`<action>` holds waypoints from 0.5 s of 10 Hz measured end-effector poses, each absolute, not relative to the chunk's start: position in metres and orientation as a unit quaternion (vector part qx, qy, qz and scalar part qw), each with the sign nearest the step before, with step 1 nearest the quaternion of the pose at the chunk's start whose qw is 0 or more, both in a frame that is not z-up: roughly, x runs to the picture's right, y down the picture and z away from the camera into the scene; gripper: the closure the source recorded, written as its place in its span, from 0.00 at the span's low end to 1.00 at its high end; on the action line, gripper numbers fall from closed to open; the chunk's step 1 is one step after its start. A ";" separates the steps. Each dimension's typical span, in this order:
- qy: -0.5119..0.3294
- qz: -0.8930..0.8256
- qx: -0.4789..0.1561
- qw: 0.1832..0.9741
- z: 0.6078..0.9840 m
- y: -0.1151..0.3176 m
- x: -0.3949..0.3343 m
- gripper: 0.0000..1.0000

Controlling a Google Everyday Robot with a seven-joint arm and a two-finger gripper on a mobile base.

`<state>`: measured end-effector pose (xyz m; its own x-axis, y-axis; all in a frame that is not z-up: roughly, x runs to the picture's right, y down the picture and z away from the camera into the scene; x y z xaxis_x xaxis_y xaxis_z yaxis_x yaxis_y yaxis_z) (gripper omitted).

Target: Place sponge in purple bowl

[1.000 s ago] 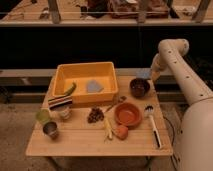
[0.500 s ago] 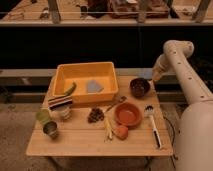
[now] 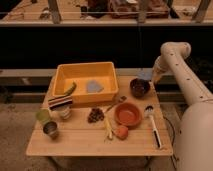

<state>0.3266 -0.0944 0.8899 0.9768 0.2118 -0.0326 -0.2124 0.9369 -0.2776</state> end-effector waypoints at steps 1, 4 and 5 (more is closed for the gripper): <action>0.009 0.100 -0.138 0.985 0.889 -0.092 0.324 1.00; 0.025 0.092 -0.137 0.986 0.891 -0.085 0.323 0.85; 0.031 0.095 -0.137 0.986 0.894 -0.083 0.323 0.73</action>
<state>0.3226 -0.0829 0.8942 0.9801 0.1787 -0.0869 -0.1956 0.9446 -0.2636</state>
